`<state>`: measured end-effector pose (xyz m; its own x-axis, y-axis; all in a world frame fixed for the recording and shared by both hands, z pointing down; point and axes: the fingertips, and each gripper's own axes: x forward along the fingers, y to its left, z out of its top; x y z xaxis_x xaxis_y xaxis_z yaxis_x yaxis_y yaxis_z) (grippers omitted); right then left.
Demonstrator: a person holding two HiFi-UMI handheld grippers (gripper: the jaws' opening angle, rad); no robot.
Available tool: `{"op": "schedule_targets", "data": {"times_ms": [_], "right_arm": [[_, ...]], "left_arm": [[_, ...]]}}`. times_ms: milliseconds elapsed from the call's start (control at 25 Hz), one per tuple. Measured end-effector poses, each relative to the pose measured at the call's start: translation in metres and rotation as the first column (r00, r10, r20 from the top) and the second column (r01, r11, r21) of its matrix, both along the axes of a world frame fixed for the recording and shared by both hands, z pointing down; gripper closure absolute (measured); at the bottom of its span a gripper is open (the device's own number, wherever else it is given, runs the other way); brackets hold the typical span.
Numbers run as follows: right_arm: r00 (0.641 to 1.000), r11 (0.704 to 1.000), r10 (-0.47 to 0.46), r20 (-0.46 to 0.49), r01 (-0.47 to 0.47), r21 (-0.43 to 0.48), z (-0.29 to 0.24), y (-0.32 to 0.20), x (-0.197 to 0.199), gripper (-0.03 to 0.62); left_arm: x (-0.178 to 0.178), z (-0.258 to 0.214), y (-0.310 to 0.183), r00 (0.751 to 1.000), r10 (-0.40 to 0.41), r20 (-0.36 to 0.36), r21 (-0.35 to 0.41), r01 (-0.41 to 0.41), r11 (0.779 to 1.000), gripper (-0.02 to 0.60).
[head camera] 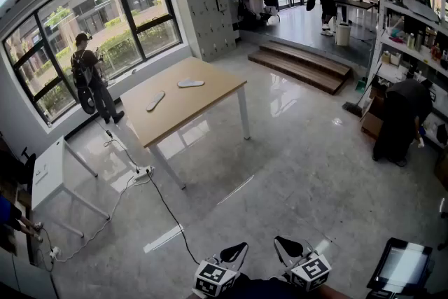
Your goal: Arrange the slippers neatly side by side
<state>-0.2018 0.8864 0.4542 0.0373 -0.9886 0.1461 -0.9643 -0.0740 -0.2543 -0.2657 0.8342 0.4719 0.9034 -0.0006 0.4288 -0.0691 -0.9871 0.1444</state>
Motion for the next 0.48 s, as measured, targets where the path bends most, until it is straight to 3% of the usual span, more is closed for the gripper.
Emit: {"op": "schedule_targets", "data": {"times_ms": [120, 480], "right_arm": [[1.0, 0.999, -0.025, -0.004, 0.025, -0.023, 0.007, -0.004, 0.0, 0.583], [1.0, 0.995, 0.006, -0.002, -0.006, -0.097, 0.028, -0.041, 0.014, 0.583]], "left_arm": [[0.0, 0.014, -0.005, 0.999, -0.031, 0.016, -0.025, 0.031, 0.999, 0.578], [0.018, 0.034, -0.04, 1.0, 0.008, 0.012, -0.087, -0.007, 0.996, 0.578]]}}
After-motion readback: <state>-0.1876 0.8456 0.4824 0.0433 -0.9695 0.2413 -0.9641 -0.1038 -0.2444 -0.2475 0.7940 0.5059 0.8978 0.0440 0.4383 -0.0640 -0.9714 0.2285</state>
